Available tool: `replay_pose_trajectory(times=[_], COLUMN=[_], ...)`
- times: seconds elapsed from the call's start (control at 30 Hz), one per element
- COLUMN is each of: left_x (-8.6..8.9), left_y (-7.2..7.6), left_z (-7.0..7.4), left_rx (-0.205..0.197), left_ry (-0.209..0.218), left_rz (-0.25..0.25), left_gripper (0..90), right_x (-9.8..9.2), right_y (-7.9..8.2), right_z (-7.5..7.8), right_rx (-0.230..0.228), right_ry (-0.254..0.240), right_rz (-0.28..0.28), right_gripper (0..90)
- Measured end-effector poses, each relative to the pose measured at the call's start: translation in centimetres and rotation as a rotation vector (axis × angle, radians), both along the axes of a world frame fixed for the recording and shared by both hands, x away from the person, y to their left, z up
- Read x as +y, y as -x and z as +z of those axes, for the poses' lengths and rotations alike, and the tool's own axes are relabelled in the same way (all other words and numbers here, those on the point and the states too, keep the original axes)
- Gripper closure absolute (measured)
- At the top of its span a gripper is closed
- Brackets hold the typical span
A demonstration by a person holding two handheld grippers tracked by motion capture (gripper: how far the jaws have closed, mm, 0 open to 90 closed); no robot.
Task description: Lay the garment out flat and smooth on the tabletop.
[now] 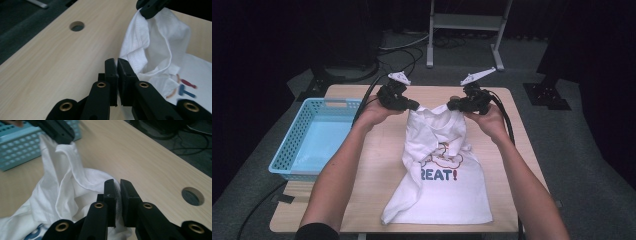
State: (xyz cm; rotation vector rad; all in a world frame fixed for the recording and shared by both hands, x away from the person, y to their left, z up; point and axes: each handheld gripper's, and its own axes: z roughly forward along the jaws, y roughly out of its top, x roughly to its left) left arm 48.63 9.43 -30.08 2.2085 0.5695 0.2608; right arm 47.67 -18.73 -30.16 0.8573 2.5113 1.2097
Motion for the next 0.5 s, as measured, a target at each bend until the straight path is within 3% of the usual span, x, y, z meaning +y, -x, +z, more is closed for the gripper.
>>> replay_pose_trajectory(times=[0.07, 0.13, 0.33, 0.5], left_x=[-0.2, -0.6, -1.0, -1.2], left_y=[-0.4, -0.3, 1.2, 3.5], left_z=[-0.5, -0.9, -1.4, -2.7], left_rx=[0.005, -0.003, -0.005, -0.007], left_ry=[0.014, 0.0, 0.018, 0.038], left_rz=[0.026, 0.027, -0.029, -0.063], left_gripper=[80.5, 76.5, 71.8, 70.2], right_x=[0.1, 0.0, -0.6, -0.9], right_y=[-0.9, -1.3, -0.2, 1.9], right_z=[-0.5, -0.6, -1.1, -2.5], right_rx=[0.009, 0.003, 0.012, 0.034], right_ry=[-0.011, -0.022, -0.006, 0.032], right_rz=[-0.067, -0.103, -0.096, -0.075], right_gripper=[70.6, 68.1, 64.1, 62.5])
